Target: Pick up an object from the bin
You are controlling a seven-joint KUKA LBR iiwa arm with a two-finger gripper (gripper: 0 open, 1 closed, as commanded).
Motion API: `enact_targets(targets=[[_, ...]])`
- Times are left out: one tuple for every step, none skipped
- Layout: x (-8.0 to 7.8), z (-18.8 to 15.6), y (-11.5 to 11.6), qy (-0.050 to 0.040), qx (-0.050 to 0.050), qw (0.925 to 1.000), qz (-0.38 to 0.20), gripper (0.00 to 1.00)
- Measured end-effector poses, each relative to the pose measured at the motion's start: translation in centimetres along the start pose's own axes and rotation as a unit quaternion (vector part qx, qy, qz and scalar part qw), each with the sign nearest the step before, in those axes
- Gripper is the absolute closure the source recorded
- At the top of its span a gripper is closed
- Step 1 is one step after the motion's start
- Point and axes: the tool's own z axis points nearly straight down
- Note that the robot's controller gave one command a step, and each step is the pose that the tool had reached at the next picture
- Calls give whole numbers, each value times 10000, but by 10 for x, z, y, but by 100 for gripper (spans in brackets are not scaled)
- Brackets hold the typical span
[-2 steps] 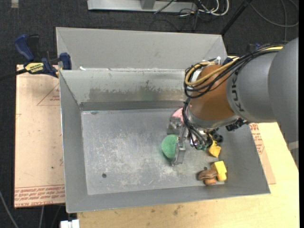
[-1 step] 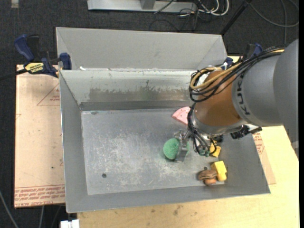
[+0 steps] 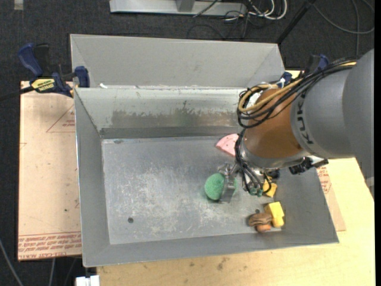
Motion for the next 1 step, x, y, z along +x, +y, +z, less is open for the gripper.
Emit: enact_targets(targets=[[0,0,0,0,0,10000,-1,100]])
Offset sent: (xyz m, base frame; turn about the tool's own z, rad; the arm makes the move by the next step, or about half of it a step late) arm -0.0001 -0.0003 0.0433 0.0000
